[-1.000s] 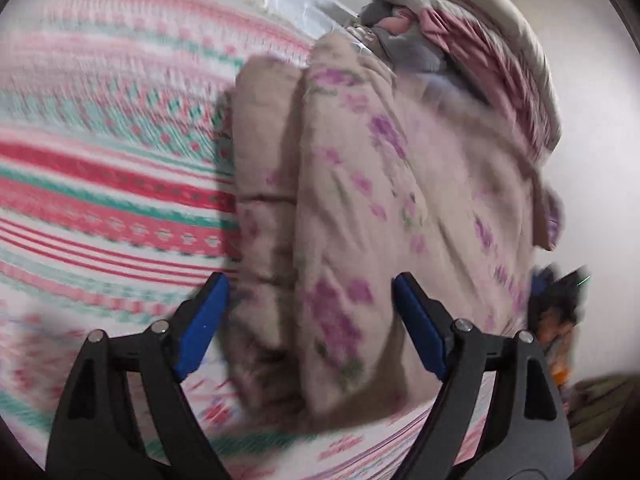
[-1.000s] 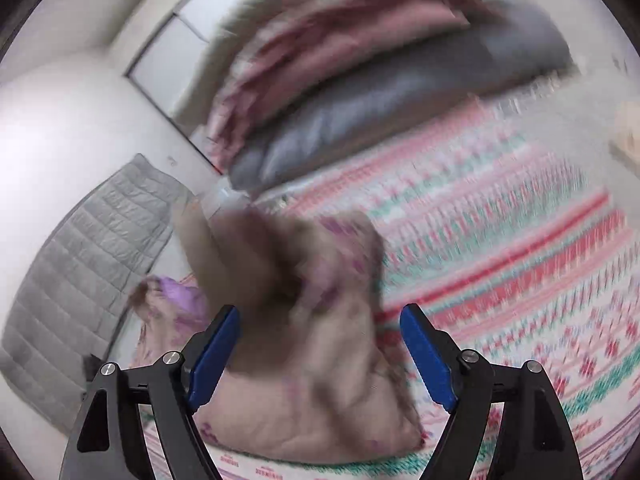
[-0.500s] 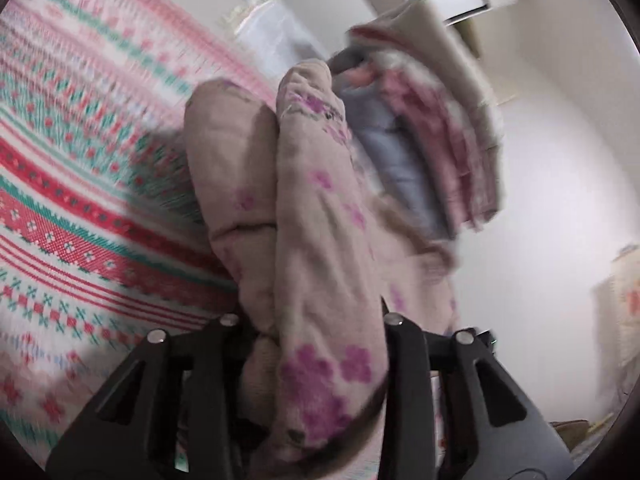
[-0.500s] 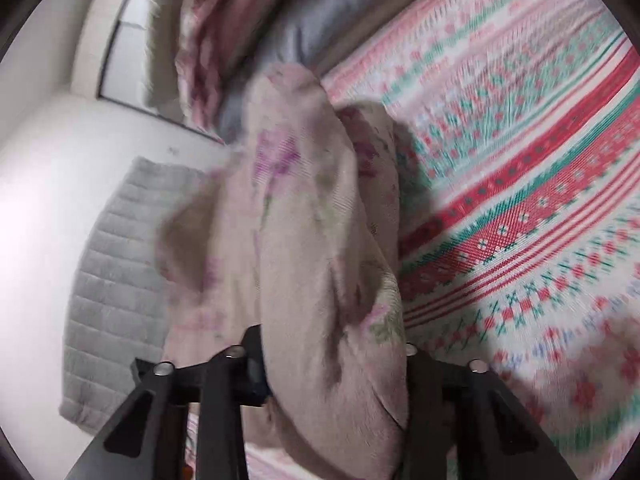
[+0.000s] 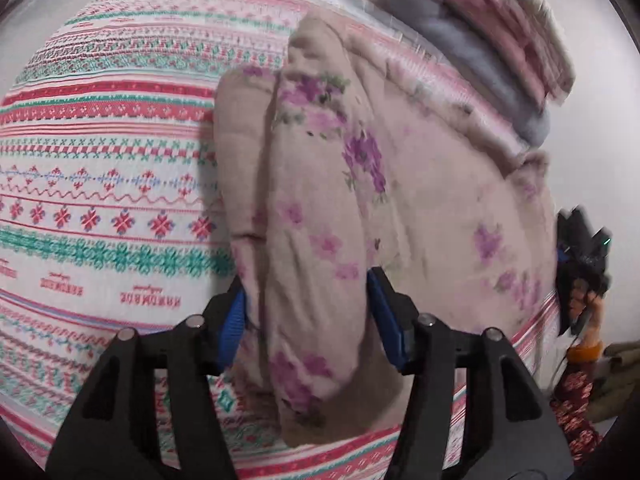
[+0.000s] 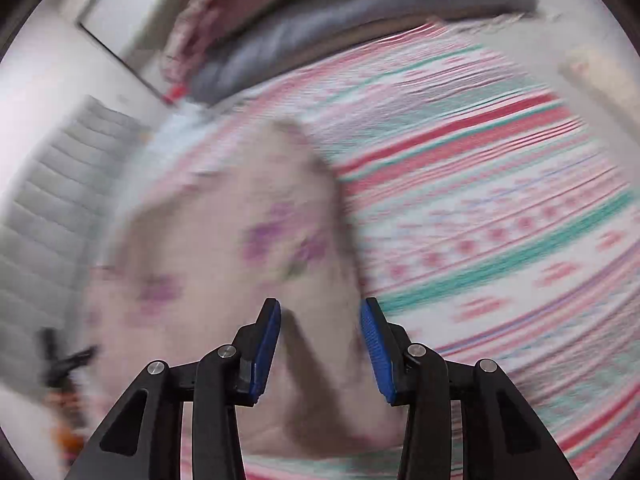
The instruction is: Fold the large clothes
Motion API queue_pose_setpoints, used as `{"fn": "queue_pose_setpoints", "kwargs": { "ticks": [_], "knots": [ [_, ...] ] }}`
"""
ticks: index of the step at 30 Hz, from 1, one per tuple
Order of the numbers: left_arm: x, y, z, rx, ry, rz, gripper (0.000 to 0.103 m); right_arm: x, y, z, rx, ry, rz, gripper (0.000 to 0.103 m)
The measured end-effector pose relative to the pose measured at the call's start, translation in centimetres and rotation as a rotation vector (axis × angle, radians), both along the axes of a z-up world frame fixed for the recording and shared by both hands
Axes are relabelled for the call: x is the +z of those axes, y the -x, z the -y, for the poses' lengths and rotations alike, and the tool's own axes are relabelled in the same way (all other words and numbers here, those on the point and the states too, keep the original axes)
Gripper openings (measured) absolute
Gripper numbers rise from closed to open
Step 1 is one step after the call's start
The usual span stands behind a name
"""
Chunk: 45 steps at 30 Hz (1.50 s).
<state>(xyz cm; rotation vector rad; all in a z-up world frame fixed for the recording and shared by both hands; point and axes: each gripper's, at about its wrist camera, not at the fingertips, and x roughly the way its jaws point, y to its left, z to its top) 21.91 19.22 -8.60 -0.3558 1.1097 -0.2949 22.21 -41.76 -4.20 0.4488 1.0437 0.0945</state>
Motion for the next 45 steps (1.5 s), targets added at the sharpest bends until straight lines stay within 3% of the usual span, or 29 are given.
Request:
{"fn": "queue_pose_setpoints", "kwargs": {
  "ticks": [2, 7, 11, 15, 16, 17, 18, 19, 23, 25, 27, 29, 31, 34, 35, 38, 39, 43, 45],
  "knots": [
    [1.0, 0.0, 0.0, 0.013, -0.005, 0.037, 0.060, 0.3, -0.1, 0.3, 0.008, -0.048, 0.033, 0.050],
    [3.1, -2.0, 1.3, 0.052, -0.124, 0.168, 0.060, 1.1, -3.2, -1.6, 0.053, -0.077, 0.104, 0.056],
    [3.1, -5.0, 2.6, 0.026, -0.126, 0.254, 0.060, 0.0, -5.8, -3.4, 0.024, -0.043, 0.138, 0.058],
    [2.7, -8.1, 4.5, -0.005, -0.200, 0.307, 0.059, 0.1, -6.8, -4.1, -0.042, 0.003, 0.245, 0.054],
    [2.8, -8.3, 4.7, -0.018, -0.199, 0.330, 0.043, 0.2, -6.9, -4.5, -0.048, 0.017, 0.288, 0.042],
    [2.9, -8.3, 4.8, -0.027, -0.197, 0.348, 0.009, 0.3, -6.9, -4.9, -0.044, 0.033, 0.321, 0.030],
    [3.2, -8.4, 4.9, -0.022, -0.200, 0.358, 0.009, 0.5, -7.0, -5.1, -0.043, 0.045, 0.331, 0.019],
    [3.5, -8.1, 4.8, -0.016, -0.191, 0.376, 0.008, 0.8, -6.8, -5.3, -0.044, 0.055, 0.345, 0.017],
    [8.1, -6.9, 3.7, 0.052, -0.175, 0.567, 0.008, 3.6, -6.0, -5.2, -0.079, 0.054, 0.477, 0.014],
    [10.1, -7.6, 2.7, 0.097, -0.137, 0.613, 0.008, 6.0, -6.5, -5.1, -0.104, 0.042, 0.551, 0.014],
    [11.1, -9.4, 2.1, 0.142, -0.160, 0.632, 0.008, 7.7, -8.1, -5.4, -0.103, 0.067, 0.584, 0.014],
    [10.4, -11.8, 2.2, 0.172, -0.226, 0.612, 0.008, 8.4, -10.5, -6.1, -0.113, 0.106, 0.578, 0.014],
    [7.5, -15.2, 2.3, 0.178, -0.280, 0.500, 0.009, 7.5, -13.4, -6.4, -0.133, 0.143, 0.530, 0.014],
    [2.5, -18.3, 3.2, 0.140, -0.370, 0.339, 0.009, 3.4, -17.9, -6.1, -0.140, 0.154, 0.350, 0.015],
    [1.1, -18.9, 3.5, 0.128, -0.400, 0.300, 0.009, 1.4, -19.4, -6.1, -0.132, 0.158, 0.242, 0.016],
    [0.2, -18.5, 4.1, 0.118, -0.434, 0.289, 0.015, -2.1, -21.3, -5.9, -0.110, 0.147, 0.049, 0.025],
    [0.9, -18.2, 3.8, 0.133, -0.429, 0.304, 0.018, -2.2, -21.1, -5.5, -0.114, 0.133, 0.047, 0.025],
    [3.3, -16.7, 3.1, 0.185, -0.418, 0.319, 0.046, 0.3, -19.3, -5.0, -0.132, 0.149, 0.086, 0.037],
    [4.7, -15.0, 3.1, 0.192, -0.371, 0.345, 0.054, 2.1, -17.7, -5.5, -0.113, 0.169, 0.121, 0.042]
  ]
}}
